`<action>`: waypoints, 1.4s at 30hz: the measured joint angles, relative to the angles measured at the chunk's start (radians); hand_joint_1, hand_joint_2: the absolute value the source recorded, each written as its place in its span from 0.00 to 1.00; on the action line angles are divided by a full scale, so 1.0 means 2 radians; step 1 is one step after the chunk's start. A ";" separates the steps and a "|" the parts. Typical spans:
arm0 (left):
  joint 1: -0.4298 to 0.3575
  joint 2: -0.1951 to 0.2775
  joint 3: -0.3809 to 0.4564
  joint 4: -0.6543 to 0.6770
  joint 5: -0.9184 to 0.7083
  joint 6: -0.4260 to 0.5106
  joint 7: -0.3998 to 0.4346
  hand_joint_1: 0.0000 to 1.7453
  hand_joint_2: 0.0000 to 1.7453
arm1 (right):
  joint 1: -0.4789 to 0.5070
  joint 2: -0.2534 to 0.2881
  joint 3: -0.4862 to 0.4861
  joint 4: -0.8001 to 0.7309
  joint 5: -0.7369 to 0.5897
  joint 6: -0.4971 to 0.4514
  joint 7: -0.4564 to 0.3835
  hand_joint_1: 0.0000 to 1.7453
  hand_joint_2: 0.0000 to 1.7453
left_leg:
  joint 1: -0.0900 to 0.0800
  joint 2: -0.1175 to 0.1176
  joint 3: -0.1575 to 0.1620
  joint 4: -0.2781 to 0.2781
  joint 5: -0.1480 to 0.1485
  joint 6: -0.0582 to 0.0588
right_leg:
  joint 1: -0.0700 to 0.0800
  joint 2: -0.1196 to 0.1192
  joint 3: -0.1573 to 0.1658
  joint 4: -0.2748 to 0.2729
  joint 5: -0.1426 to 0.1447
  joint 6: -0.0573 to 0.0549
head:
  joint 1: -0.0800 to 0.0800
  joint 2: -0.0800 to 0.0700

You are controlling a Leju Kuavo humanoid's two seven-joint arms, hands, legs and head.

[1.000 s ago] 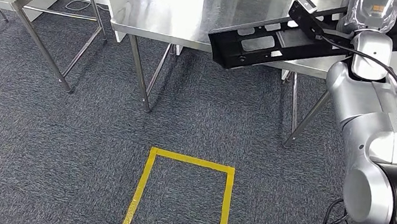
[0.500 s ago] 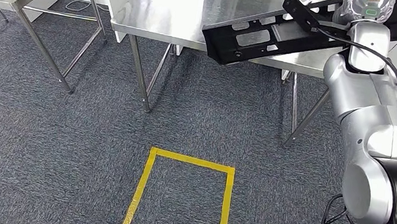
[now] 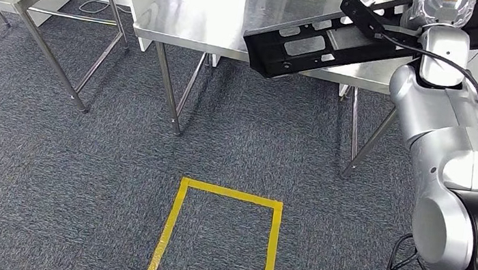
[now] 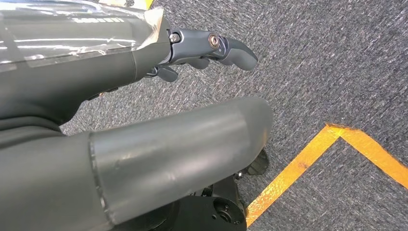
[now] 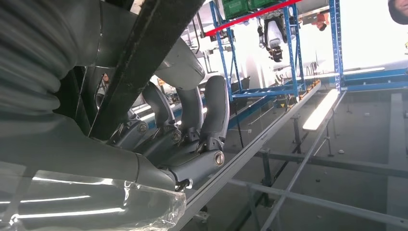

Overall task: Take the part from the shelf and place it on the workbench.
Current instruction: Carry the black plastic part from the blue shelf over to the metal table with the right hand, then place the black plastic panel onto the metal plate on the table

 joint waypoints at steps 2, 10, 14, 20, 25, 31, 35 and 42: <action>0.000 0.000 0.000 0.000 0.000 0.000 0.000 0.00 0.00 | 0.000 0.000 0.000 0.000 0.000 0.000 0.000 1.00 1.00 | 0.000 0.000 0.000 0.000 0.000 0.000 | 0.000 0.000 0.000 0.000 0.000 0.000 | 0.000 0.000; 0.000 0.000 0.000 0.000 0.005 -0.013 -0.010 0.00 0.00 | -0.007 0.008 0.010 0.004 0.000 0.000 -0.002 1.00 1.00 | 0.000 0.000 -0.003 0.005 -0.003 0.005 | -0.002 0.000 0.000 0.000 0.001 0.002 | -0.001 0.000; 0.001 0.000 0.000 0.000 0.006 -0.025 -0.011 0.00 0.00 | -0.012 0.013 0.015 0.005 0.000 0.000 -0.002 1.00 1.00 | 0.000 0.000 -0.003 0.004 -0.003 0.010 | -0.001 0.000 0.001 -0.003 0.002 0.007 | -0.001 0.000; 0.000 -0.004 0.000 0.000 0.010 -0.018 -0.008 0.00 0.00 | -0.016 0.013 0.018 0.008 0.000 0.001 -0.004 1.00 1.00 | 0.007 0.000 0.009 -0.011 0.002 0.017 | -0.005 0.006 -0.063 0.121 -0.044 0.009 | 0.003 0.000; 0.001 -0.008 0.000 0.000 0.010 -0.016 -0.009 0.00 0.00 | -0.011 0.013 0.021 0.012 0.000 0.001 -0.005 1.00 1.00 | 0.013 -0.002 0.021 -0.008 -0.012 0.002 | -0.014 0.002 -0.027 0.038 0.000 0.034 | 0.003 0.000; 0.000 -0.008 0.000 0.000 0.008 -0.019 -0.010 0.00 0.00 | -0.011 0.010 0.023 0.013 0.000 0.000 -0.006 1.00 1.00 | 0.015 -0.005 0.025 0.001 -0.031 -0.017 | -0.010 0.011 0.001 0.002 -0.009 0.004 | 0.000 0.000; 0.002 -0.008 0.000 -0.001 0.006 -0.020 -0.010 0.00 0.00 | -0.007 0.011 0.024 0.014 0.000 0.000 -0.007 1.00 1.00 | 0.015 -0.019 -0.055 0.122 -0.062 -0.018 | -0.007 0.019 0.017 0.001 -0.026 -0.010 | -0.005 0.000; 0.007 -0.005 0.000 0.001 0.006 -0.022 -0.010 0.00 0.00 | 0.006 0.010 0.024 0.017 0.000 0.000 -0.009 1.00 1.00 | -0.003 -0.029 -0.067 0.024 0.061 0.021 | 0.001 0.029 0.073 -0.010 -0.068 -0.009 | -0.004 0.000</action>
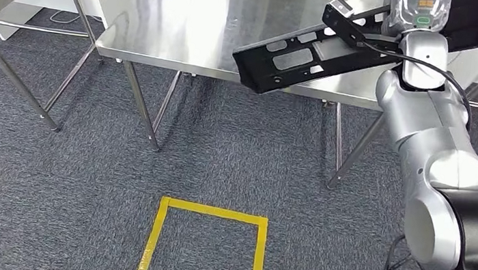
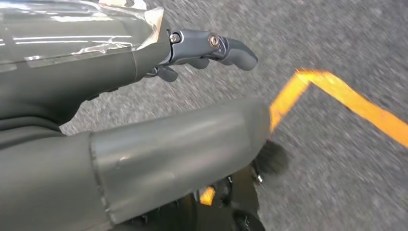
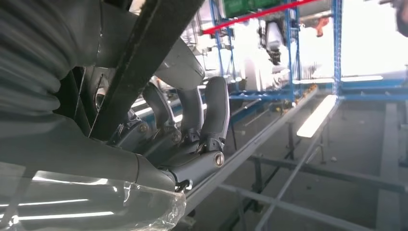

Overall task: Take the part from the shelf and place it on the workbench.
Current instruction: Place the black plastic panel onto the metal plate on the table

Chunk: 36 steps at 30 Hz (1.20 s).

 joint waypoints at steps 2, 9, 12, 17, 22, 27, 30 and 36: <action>-0.001 0.000 0.000 0.001 0.000 0.000 0.000 0.00 0.00 | 0.000 -0.001 0.000 0.000 0.000 0.000 0.000 1.00 1.00 | -0.004 0.002 0.019 -0.018 -0.014 0.008 | 0.000 0.001 0.011 -0.005 0.001 0.009 | -0.003 0.000; -0.001 -0.003 0.000 0.002 0.000 -0.003 0.000 0.00 0.00 | 0.018 -0.004 0.000 0.002 0.000 -0.001 0.000 1.00 1.00 | 0.006 0.001 0.105 -0.076 -0.048 0.005 | -0.003 -0.013 -0.085 0.131 -0.016 0.021 | -0.003 0.000; 0.002 -0.004 0.000 0.002 0.000 -0.003 0.000 0.00 0.00 | 0.022 -0.005 0.001 0.004 0.000 -0.001 0.000 1.00 1.00 | 0.011 -0.002 0.139 -0.080 -0.073 -0.003 | -0.010 -0.018 -0.109 0.082 -0.038 0.030 | 0.000 0.000; 0.004 -0.003 0.000 0.003 0.000 -0.003 0.000 0.00 0.00 | 0.020 -0.009 0.002 0.007 0.000 0.000 0.000 1.00 1.00 | 0.010 -0.001 0.186 -0.077 -0.120 -0.020 | -0.009 -0.037 -0.098 -0.017 0.113 0.041 | 0.005 0.000; -0.004 -0.003 0.000 0.002 0.000 -0.003 0.000 0.00 0.00 | 0.001 -0.008 0.003 0.002 0.000 -0.001 0.000 1.00 1.00 | 0.013 0.004 0.118 0.048 -0.104 -0.029 | -0.010 -0.022 -0.067 -0.011 0.075 0.004 | -0.002 0.000; 0.002 -0.002 0.000 0.003 0.000 -0.003 0.000 0.00 0.00 | 0.027 -0.006 0.003 0.007 0.000 -0.001 0.000 1.00 1.00 | 0.012 0.004 0.023 0.062 -0.184 -0.026 | -0.008 -0.015 0.000 -0.024 0.029 0.003 | -0.004 0.000; 0.008 -0.001 0.000 0.005 0.000 -0.002 0.000 0.00 0.00 | 0.033 -0.003 0.003 0.010 0.000 0.000 0.000 1.00 1.00 | 0.005 0.001 0.000 -0.019 -0.043 -0.009 | -0.005 -0.011 0.036 -0.032 0.001 0.009 | -0.004 0.000; 0.004 0.004 0.000 0.006 -0.001 0.012 0.008 0.00 0.00 | 0.038 -0.005 0.002 0.003 -0.002 -0.009 0.003 1.00 1.00 | 0.001 -0.001 0.037 -0.045 -0.009 0.004 | -0.007 -0.012 0.032 0.035 0.000 0.033 | -0.001 0.000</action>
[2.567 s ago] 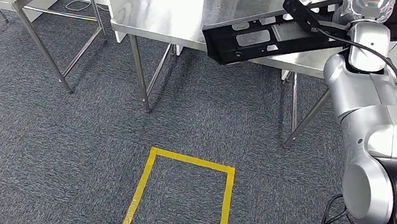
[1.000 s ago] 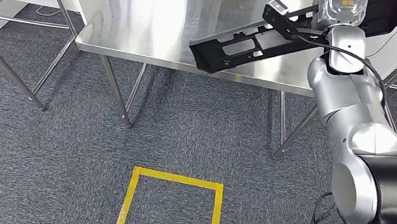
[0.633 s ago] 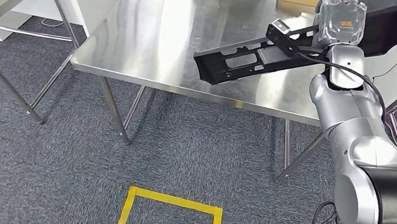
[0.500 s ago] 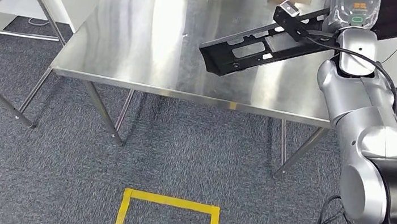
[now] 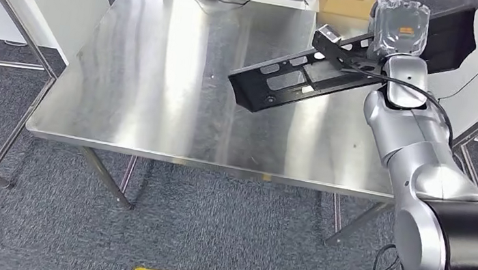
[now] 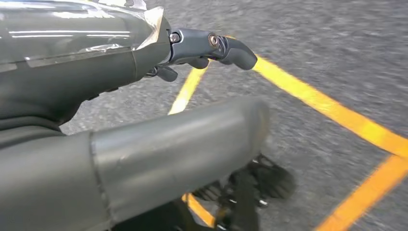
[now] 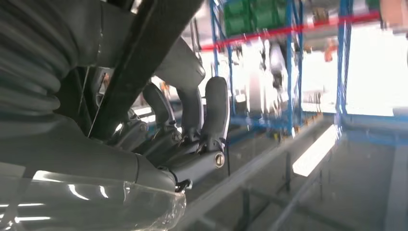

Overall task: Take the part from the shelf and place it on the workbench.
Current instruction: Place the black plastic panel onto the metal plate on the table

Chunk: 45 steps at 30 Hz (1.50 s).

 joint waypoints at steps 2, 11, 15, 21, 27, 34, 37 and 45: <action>-0.001 0.001 0.000 0.000 -0.001 0.001 0.002 0.00 0.00 | 0.009 -0.002 0.000 0.001 0.000 -0.006 0.000 1.00 1.00 | 0.002 -0.002 0.019 -0.006 -0.010 0.003 | 0.000 -0.003 -0.047 0.066 -0.013 -0.003 | 0.002 0.000; 0.000 0.003 0.000 0.001 0.010 0.020 0.029 0.00 0.00 | 0.030 -0.004 0.000 0.009 0.000 -0.007 0.010 1.00 1.00 | 0.001 -0.016 0.084 -0.016 -0.061 -0.008 | 0.009 -0.007 -0.102 -0.063 0.080 -0.002 | 0.007 0.000; -0.002 0.004 0.001 0.000 0.011 0.024 0.032 0.00 0.00 | 0.023 0.004 -0.003 0.008 0.000 -0.015 0.023 1.00 1.00 | -0.001 -0.010 0.081 0.014 -0.080 -0.018 | 0.003 -0.005 -0.083 -0.066 0.089 -0.028 | 0.006 0.000; -0.008 0.003 0.003 0.000 0.016 0.048 0.038 0.00 0.00 | 0.028 0.032 -0.004 0.008 0.000 -0.028 0.045 1.00 1.00 | 0.011 0.003 -0.007 0.127 -0.113 -0.034 | 0.003 -0.002 -0.076 -0.064 0.080 -0.035 | 0.000 0.000; -0.011 0.000 0.004 0.000 0.016 0.056 0.040 0.00 0.00 | 0.032 0.057 -0.007 0.009 0.000 -0.033 0.055 1.00 1.00 | 0.012 0.004 0.028 0.011 -0.047 -0.027 | 0.004 0.001 -0.079 -0.051 0.070 -0.023 | 0.000 0.000; -0.011 -0.003 0.005 -0.001 0.016 0.057 0.041 0.00 0.00 | 0.034 0.068 -0.011 0.009 0.000 -0.033 0.056 1.00 1.00 | 0.007 -0.002 0.029 0.011 -0.037 -0.022 | 0.002 -0.003 -0.077 -0.052 0.069 -0.026 | 0.004 0.000; -0.011 -0.003 0.005 -0.001 0.015 0.057 0.041 0.00 0.00 | 0.034 0.078 -0.012 0.011 0.001 -0.032 0.058 1.00 1.00 | 0.005 -0.002 0.028 0.011 -0.038 -0.019 | 0.001 -0.003 -0.077 -0.053 0.070 -0.025 | 0.004 0.000; -0.012 -0.004 0.005 -0.001 0.011 0.055 0.036 0.00 0.00 | 0.041 0.103 -0.012 0.017 0.002 -0.028 0.067 1.00 1.00 | 0.004 -0.001 0.028 0.012 -0.039 -0.018 | 0.000 -0.003 -0.078 -0.053 0.069 -0.015 | 0.003 0.000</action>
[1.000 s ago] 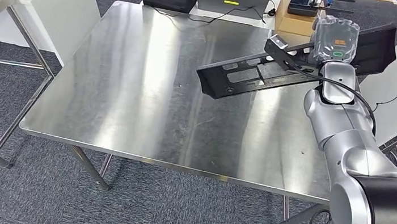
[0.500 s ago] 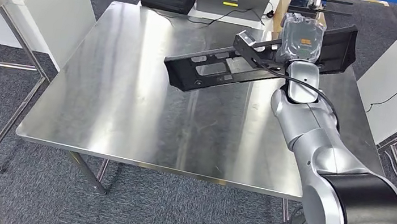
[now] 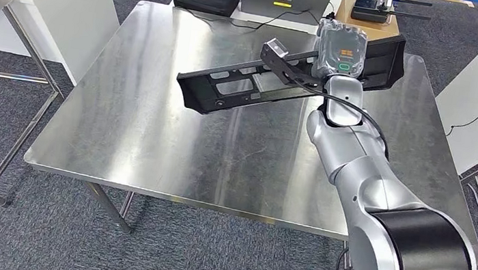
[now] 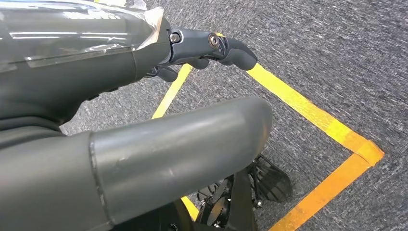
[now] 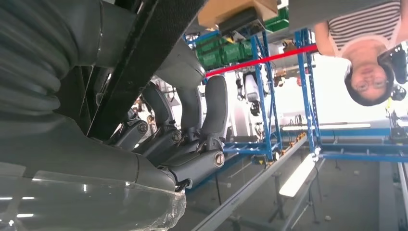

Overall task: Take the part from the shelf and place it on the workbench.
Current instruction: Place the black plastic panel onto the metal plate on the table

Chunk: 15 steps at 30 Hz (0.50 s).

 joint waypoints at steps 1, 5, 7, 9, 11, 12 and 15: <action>0.000 0.000 0.000 0.000 0.000 -0.001 -0.002 0.00 0.00 | 0.003 0.001 0.000 0.001 0.000 0.000 0.001 1.00 1.00 | 0.000 0.000 0.000 0.000 0.000 0.000 | 0.000 0.000 0.000 0.000 0.000 0.000 | 0.000 0.000; 0.000 -0.001 0.000 0.000 -0.001 -0.002 -0.007 0.00 0.00 | 0.014 0.002 0.000 0.002 0.000 -0.001 0.002 1.00 1.00 | 0.001 0.000 0.000 0.000 0.000 0.000 | 0.001 0.000 -0.001 0.001 0.000 0.000 | 0.000 0.000; 0.000 -0.002 0.000 0.000 -0.001 -0.002 -0.007 0.00 0.00 | 0.017 0.002 0.000 0.003 0.000 -0.001 0.002 1.00 1.00 | 0.001 0.001 0.000 0.000 0.000 0.000 | 0.001 0.000 -0.001 0.001 0.000 0.000 | 0.000 0.000; 0.000 -0.002 0.000 0.000 -0.001 -0.003 -0.008 0.00 0.50 | 0.019 0.002 0.000 0.004 0.000 0.000 0.002 0.50 0.50 | 0.002 0.001 0.000 0.000 0.000 0.000 | 0.002 0.000 -0.001 0.001 0.000 0.000 | 0.000 0.000; 0.000 -0.002 0.000 0.000 -0.003 -0.006 -0.009 0.00 1.00 | 0.020 0.001 0.000 0.004 0.000 0.000 0.003 0.00 0.00 | 0.002 0.002 0.000 0.000 0.000 0.000 | 0.002 0.000 -0.001 0.002 0.000 0.000 | 0.000 0.000; 0.000 -0.002 0.000 0.000 -0.004 -0.008 -0.009 0.00 1.00 | 0.021 0.001 0.000 0.004 0.000 0.000 0.003 0.00 0.00 | 0.002 0.002 0.000 0.000 0.000 0.000 | 0.002 0.000 -0.002 0.002 0.000 0.000 | 0.000 0.000; 0.000 -0.003 0.000 0.000 -0.004 -0.009 -0.006 0.00 1.00 | 0.025 0.001 -0.002 0.004 -0.001 0.000 0.003 0.00 0.00 | 0.002 0.002 0.000 0.000 0.000 0.000 | 0.002 0.000 -0.002 0.002 0.000 0.000 | 0.000 0.000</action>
